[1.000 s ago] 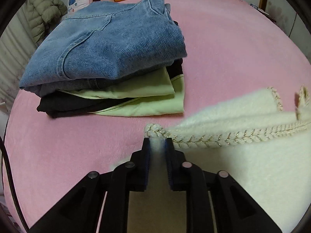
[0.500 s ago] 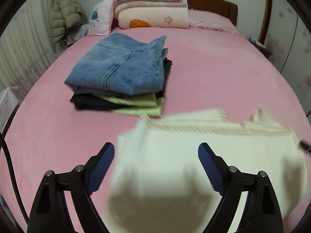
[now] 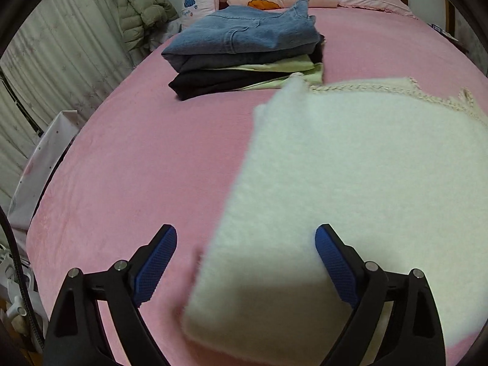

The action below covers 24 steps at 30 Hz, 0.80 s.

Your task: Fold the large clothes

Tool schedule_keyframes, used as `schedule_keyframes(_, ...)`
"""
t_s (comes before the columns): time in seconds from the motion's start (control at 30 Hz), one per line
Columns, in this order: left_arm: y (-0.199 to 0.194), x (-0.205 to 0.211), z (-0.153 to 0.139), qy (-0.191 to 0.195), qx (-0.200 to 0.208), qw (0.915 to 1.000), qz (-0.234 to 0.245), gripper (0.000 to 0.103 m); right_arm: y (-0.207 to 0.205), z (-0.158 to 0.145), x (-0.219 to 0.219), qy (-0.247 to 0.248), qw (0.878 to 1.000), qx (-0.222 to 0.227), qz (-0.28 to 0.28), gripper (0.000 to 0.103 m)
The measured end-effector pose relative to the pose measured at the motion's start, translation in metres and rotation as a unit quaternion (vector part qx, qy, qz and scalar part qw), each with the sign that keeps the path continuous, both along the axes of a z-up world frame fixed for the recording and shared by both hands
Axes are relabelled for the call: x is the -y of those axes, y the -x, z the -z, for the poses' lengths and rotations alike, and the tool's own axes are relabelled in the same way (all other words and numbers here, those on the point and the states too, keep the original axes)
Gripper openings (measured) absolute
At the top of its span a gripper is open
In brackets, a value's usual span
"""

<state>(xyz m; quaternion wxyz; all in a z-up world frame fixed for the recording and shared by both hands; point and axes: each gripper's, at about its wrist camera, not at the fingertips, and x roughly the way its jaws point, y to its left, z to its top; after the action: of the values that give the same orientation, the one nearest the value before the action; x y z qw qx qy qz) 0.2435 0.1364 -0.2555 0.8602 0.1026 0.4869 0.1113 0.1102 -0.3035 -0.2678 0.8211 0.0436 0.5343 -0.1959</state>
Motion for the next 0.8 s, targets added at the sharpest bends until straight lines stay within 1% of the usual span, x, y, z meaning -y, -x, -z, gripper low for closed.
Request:
schedule_keyframes(0.03, 0.001, -0.002, 0.002, 0.006, 0.001, 1.0, 0.004, 0.093, 0.006, 0.003, 0.018, -0.014, 1.0, 0.003, 0.008, 0.017)
schedule_keyframes(0.07, 0.001, -0.003, 0.004, 0.01, 0.003, 0.9999, 0.007, 0.093, 0.01, 0.006, 0.028, -0.018, 1.0, 0.002, 0.004, 0.0)
schedule_keyframes(0.13, -0.002, -0.003, 0.006, 0.005, 0.006, 0.9999, 0.013, 0.093, 0.013, 0.008, 0.031, -0.014, 1.0, 0.003, -0.019, 0.0)
schedule_keyframes(0.17, -0.001, -0.002, 0.006, 0.002, 0.009, 0.9999, 0.014, 0.093, 0.014, 0.008, 0.029, -0.004, 1.0, 0.0, -0.024, 0.0)
schedule_keyframes(0.23, -0.002, -0.005, 0.007, 0.007, 0.009, 0.9999, 0.007, 0.093, 0.009, 0.009, 0.027, 0.006, 1.0, -0.006, -0.016, 0.0)
schedule_keyframes(0.3, -0.005, -0.007, 0.006, 0.017, 0.0, 0.9998, -0.003, 0.093, 0.005, 0.01, 0.026, -0.007, 1.0, -0.006, 0.004, 0.0)
schedule_keyframes(0.4, -0.01, -0.007, -0.001, 0.028, -0.022, 0.9993, -0.013, 0.093, -0.001, 0.004, 0.033, -0.031, 0.999, -0.012, 0.027, 0.002)
schedule_keyframes(0.47, -0.009, -0.004, -0.012, 0.046, -0.035, 0.9983, -0.011, 0.093, 0.003, -0.01, 0.027, -0.049, 0.998, -0.017, 0.033, 0.003)
schedule_keyframes(0.5, -0.004, -0.002, -0.023, 0.064, -0.035, 0.9973, -0.008, 0.093, 0.001, -0.014, 0.027, -0.062, 0.997, -0.017, 0.035, 0.003)
schedule_keyframes(0.57, 0.004, 0.003, -0.04, 0.081, -0.031, 0.9962, -0.004, 0.093, 0.004, -0.03, 0.025, -0.093, 0.995, -0.002, 0.036, 0.003)
schedule_keyframes(0.63, 0.013, 0.008, -0.057, 0.098, -0.03, 0.9947, -0.003, 0.095, 0.011, -0.052, 0.019, -0.111, 0.993, 0.02, 0.03, 0.009)
schedule_keyframes(0.7, 0.024, 0.014, -0.078, 0.119, -0.031, 0.9924, -0.003, 0.097, 0.019, -0.072, 0.008, -0.123, 0.991, 0.039, 0.018, 0.02)
schedule_keyframes(0.8, 0.039, 0.021, -0.1, 0.135, -0.041, 0.99, -0.008, 0.099, 0.03, -0.106, -0.01, -0.14, 0.988, 0.069, -0.005, 0.022)
